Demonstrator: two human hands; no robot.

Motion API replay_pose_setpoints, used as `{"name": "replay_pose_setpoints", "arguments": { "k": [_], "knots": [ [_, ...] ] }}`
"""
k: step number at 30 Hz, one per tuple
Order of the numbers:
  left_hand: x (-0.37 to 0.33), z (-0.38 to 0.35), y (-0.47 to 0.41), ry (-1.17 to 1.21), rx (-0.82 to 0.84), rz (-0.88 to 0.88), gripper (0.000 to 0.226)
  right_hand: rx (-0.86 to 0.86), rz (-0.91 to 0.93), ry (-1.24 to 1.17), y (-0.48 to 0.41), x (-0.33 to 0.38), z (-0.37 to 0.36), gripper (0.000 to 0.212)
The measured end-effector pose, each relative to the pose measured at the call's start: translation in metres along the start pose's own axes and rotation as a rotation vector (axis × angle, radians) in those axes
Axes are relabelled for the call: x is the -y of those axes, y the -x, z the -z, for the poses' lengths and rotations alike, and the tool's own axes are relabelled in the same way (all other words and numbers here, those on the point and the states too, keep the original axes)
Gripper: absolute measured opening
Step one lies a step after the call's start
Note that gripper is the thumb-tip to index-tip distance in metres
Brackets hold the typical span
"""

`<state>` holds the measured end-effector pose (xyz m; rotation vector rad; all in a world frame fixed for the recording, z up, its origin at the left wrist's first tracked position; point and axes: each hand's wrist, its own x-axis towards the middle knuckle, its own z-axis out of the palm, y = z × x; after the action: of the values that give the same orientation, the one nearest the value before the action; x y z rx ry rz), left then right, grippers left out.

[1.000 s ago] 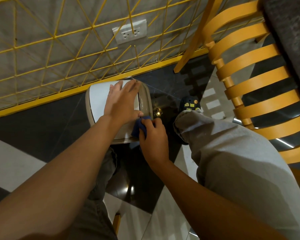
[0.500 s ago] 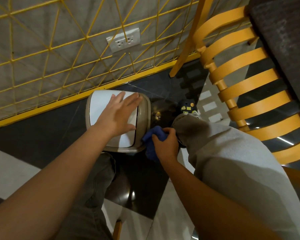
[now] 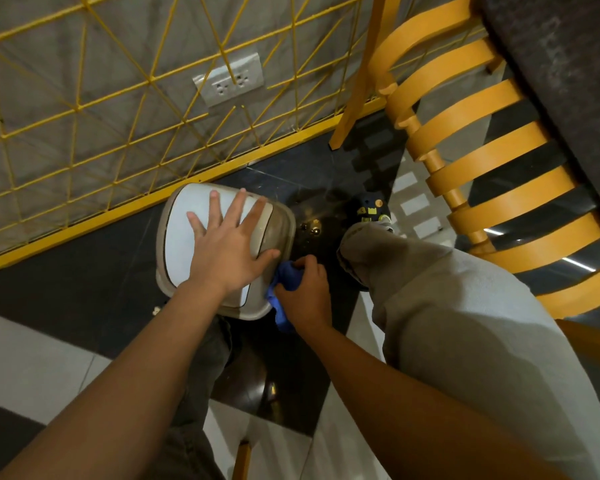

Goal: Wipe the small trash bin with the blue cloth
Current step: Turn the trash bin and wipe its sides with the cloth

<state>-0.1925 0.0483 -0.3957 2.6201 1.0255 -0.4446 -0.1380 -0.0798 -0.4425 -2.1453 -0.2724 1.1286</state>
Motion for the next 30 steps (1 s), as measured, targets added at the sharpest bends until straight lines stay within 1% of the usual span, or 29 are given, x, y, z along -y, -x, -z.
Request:
{"name": "replay_pose_setpoints", "arguments": {
  "k": [6, 9, 15, 19, 22, 27, 30],
  "knots": [
    [0.003, 0.000, -0.003, -0.014, 0.009, 0.004, 0.081, -0.068, 0.062, -0.037, -0.027, 0.023, 0.010, 0.035],
    [0.004, -0.001, -0.004, -0.018, 0.010, 0.002, 0.082, -0.093, 0.098, 0.033, -0.045, 0.037, 0.018, 0.035],
    [0.006, -0.001, -0.005, -0.038, 0.012, -0.007, 0.082, -0.092, 0.071, 0.062, -0.068, 0.057, 0.026, 0.035],
    [0.006, -0.003, -0.006, -0.040, -0.003, -0.007, 0.082, -0.049, 0.025, 0.092, -0.054, 0.044, 0.019, 0.037],
    [0.006, -0.003, -0.005, -0.056, -0.003, -0.010, 0.081, -0.029, 0.002, 0.059, -0.036, 0.026, 0.008, 0.034],
    [0.006, 0.000, -0.003, -0.054, 0.031, -0.021, 0.083, -0.107, 0.070, 0.039, -0.040, 0.030, 0.011, 0.033],
    [0.011, 0.005, -0.003, -0.062, 0.058, -0.111, 0.084, -0.171, 0.030, -0.049, -0.049, 0.036, 0.019, 0.035]
  ]
}}
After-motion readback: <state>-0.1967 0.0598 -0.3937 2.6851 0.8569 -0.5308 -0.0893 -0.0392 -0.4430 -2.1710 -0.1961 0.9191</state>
